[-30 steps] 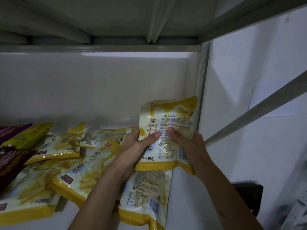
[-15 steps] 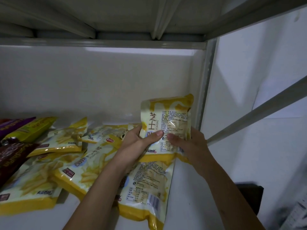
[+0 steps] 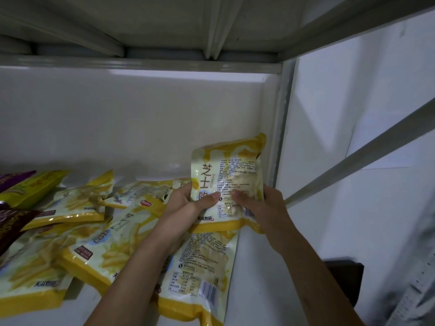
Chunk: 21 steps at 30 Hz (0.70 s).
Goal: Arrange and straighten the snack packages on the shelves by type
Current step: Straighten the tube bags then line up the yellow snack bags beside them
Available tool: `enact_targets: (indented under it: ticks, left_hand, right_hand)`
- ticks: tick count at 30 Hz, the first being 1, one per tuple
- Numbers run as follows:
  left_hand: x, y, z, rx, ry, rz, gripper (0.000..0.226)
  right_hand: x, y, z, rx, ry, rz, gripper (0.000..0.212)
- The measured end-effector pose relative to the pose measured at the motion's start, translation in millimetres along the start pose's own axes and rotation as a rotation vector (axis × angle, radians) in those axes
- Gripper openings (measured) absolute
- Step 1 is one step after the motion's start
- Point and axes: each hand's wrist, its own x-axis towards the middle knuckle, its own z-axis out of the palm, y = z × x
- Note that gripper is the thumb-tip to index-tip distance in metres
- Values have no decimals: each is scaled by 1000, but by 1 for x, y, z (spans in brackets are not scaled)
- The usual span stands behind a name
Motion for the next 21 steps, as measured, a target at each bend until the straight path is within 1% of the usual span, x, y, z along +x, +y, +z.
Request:
enact_targets:
  ticks: [2, 5, 6, 8, 9, 11, 12, 15, 16, 19, 21]
  left_hand:
    - [-2, 1, 0, -34, -1, 6, 33]
    - [-2, -1, 1, -44, 37, 27, 35]
    - [-2, 0, 3, -47, 43, 29, 34]
    - [-3, 0, 4, -40, 67, 19, 36]
    - [-4, -1, 4, -43, 72, 15, 37]
    - [-11, -7, 5, -31, 55, 17, 35]
    - [-15, -12, 5, 41, 39, 35, 35]
    - [-22, -20, 2, 381, -9, 66, 59]
    - [-23, -21, 1, 463, -23, 74, 58]
    - [-26, -20, 1, 707, -56, 96, 44]
    - [-28, -24, 0, 917, -36, 122, 40]
  right_hand:
    - [0, -2, 1, 32, 34, 0, 29]
    - [1, -3, 1, 56, 55, 8, 38]
    - [1, -3, 1, 44, 69, 10, 34]
    - [1, -2, 2, -26, 116, -17, 18]
    - [0, -2, 2, -63, 144, -36, 15]
    - [-8, -3, -4, -91, 183, -31, 28]
    - [-10, -5, -11, -104, 189, -13, 31]
    - [-23, -3, -39, -263, 174, 58, 16]
    - [-28, -1, -45, -338, 188, 63, 15]
    - [-43, 10, -53, -627, 294, 94, 24]
    - [-50, 19, -58, -798, 297, 177, 28]
